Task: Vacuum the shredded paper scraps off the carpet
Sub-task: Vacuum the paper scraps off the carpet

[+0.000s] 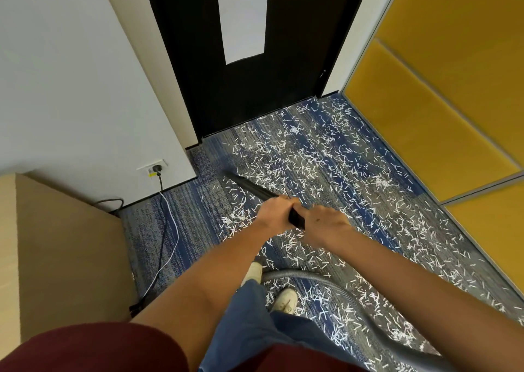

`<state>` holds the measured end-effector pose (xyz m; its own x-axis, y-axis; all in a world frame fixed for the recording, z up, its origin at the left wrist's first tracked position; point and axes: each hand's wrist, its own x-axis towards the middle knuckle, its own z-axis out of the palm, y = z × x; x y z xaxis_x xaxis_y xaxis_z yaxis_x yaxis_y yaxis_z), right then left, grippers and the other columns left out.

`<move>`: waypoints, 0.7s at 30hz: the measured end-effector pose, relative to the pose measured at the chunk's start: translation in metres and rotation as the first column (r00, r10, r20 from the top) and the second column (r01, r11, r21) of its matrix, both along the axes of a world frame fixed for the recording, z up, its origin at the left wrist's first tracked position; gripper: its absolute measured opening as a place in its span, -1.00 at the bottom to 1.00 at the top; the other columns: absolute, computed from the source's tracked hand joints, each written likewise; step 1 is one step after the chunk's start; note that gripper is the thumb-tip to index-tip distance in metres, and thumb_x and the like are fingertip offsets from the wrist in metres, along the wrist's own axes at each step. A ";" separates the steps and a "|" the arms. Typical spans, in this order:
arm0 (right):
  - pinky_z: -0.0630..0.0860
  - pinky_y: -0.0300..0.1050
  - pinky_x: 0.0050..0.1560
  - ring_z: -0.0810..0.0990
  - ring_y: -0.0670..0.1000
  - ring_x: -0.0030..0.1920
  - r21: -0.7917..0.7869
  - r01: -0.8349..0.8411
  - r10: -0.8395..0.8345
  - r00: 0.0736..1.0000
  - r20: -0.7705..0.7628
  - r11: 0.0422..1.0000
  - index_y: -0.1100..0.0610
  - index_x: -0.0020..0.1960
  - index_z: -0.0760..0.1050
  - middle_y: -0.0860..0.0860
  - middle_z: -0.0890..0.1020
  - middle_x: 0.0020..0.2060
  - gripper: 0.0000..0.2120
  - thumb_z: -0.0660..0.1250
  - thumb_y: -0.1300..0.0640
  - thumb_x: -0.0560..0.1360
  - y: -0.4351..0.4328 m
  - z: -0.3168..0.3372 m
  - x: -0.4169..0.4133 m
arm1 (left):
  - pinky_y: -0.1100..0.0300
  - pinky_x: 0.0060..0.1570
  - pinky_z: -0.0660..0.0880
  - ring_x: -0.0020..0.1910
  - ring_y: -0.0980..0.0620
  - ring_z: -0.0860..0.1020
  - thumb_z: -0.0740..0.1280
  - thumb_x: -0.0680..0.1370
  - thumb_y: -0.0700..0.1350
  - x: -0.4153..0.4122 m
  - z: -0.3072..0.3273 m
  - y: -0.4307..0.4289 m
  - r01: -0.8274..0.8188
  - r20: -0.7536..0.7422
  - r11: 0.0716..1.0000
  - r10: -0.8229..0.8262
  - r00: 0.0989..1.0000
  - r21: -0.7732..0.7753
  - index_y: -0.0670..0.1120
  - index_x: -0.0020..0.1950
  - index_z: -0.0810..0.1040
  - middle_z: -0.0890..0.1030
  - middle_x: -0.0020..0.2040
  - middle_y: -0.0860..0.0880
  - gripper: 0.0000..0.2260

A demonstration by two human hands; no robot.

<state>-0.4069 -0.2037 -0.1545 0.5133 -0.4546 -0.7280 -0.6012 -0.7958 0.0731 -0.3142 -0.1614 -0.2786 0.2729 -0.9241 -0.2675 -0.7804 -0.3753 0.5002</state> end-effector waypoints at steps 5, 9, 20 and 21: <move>0.56 -0.05 0.05 0.45 0.05 -0.08 -0.023 0.032 -0.033 0.999 -0.011 0.999 0.01 0.56 -0.06 0.10 0.41 0.03 -0.34 0.16 0.26 0.56 -0.004 0.002 -0.017 | 0.07 -0.09 0.59 -0.13 -0.04 0.58 0.33 0.50 -0.15 -0.017 0.004 -0.010 0.036 -0.002 0.999 -0.036 0.999 0.005 -0.04 0.00 0.48 0.57 -0.09 -0.03 -0.90; 0.57 -0.10 -0.02 0.45 0.01 -0.17 0.020 0.069 -0.069 0.997 0.028 0.997 0.01 0.54 0.01 0.08 0.43 0.03 -0.34 0.18 0.30 0.54 -0.006 0.002 -0.027 | 0.08 -0.11 0.58 -0.12 -0.04 0.60 0.32 0.51 -0.08 -0.022 0.007 -0.011 0.072 0.043 0.997 -0.073 0.996 0.021 -0.04 -0.01 0.49 0.60 -0.09 -0.03 -0.90; 0.58 -0.09 -0.03 0.41 -0.04 -0.32 0.024 -0.097 0.095 0.994 0.049 0.995 0.05 0.50 0.12 0.05 0.41 -0.14 -0.42 0.19 0.29 0.54 0.012 0.008 -0.030 | 0.12 -0.13 0.56 -0.13 0.02 0.54 0.30 0.50 0.01 -0.018 0.006 0.018 0.124 0.189 0.992 -0.126 0.974 0.025 -0.08 0.10 0.47 0.55 -0.11 -0.01 -0.76; 0.58 -0.10 -0.03 0.39 -0.04 -0.34 0.024 -0.113 0.112 0.992 0.050 0.993 0.05 0.50 0.10 0.05 0.40 -0.17 -0.41 0.19 0.30 0.54 0.014 0.009 -0.030 | 0.11 -0.11 0.56 -0.11 0.01 0.54 0.30 0.50 0.01 -0.019 0.007 0.021 0.118 0.195 0.993 -0.122 0.973 0.032 -0.08 0.12 0.47 0.54 -0.09 -0.02 -0.74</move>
